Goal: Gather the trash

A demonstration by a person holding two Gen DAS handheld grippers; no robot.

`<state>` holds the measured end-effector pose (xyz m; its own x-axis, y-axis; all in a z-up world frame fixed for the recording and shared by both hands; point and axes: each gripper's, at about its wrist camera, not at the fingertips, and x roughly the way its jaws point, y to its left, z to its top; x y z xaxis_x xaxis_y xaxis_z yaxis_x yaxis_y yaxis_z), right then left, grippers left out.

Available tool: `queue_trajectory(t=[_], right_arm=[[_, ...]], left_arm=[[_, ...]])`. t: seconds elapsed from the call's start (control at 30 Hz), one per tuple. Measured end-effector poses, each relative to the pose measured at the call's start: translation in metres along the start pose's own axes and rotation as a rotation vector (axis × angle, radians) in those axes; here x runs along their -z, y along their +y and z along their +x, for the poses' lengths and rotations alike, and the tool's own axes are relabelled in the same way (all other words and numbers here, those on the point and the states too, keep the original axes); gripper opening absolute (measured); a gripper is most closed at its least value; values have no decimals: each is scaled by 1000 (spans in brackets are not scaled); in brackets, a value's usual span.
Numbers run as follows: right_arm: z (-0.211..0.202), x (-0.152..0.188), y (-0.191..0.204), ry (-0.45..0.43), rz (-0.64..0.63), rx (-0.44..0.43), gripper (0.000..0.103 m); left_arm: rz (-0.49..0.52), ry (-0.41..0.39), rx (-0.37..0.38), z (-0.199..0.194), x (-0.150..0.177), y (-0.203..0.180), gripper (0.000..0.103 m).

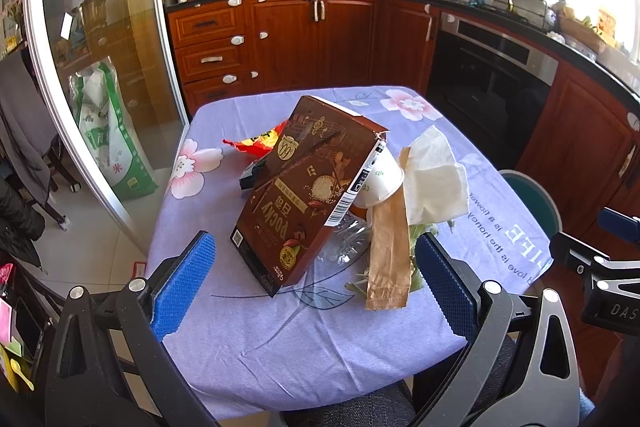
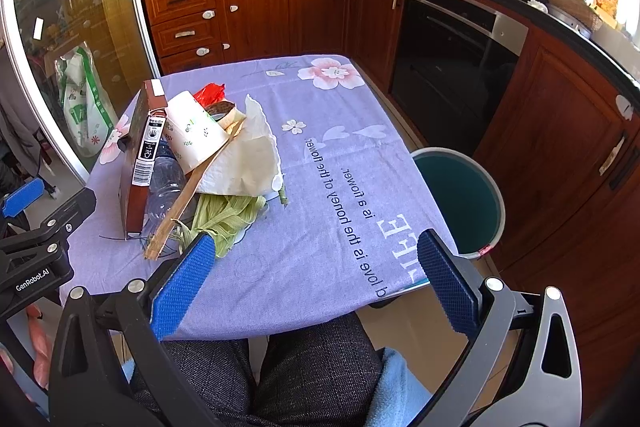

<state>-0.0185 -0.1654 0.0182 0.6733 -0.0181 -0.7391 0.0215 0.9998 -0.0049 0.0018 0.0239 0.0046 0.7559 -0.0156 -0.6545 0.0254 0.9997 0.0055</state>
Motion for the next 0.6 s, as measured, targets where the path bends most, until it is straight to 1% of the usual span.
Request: queue_trajectory(t=[0.43, 0.6], right_arm=[[4, -2, 3, 10, -5, 2, 97], [4, -3, 4, 11, -9, 2, 97]], left_arm=[[4, 16, -2, 4, -1, 6, 100], [19, 9, -4, 4, -1, 7, 100]])
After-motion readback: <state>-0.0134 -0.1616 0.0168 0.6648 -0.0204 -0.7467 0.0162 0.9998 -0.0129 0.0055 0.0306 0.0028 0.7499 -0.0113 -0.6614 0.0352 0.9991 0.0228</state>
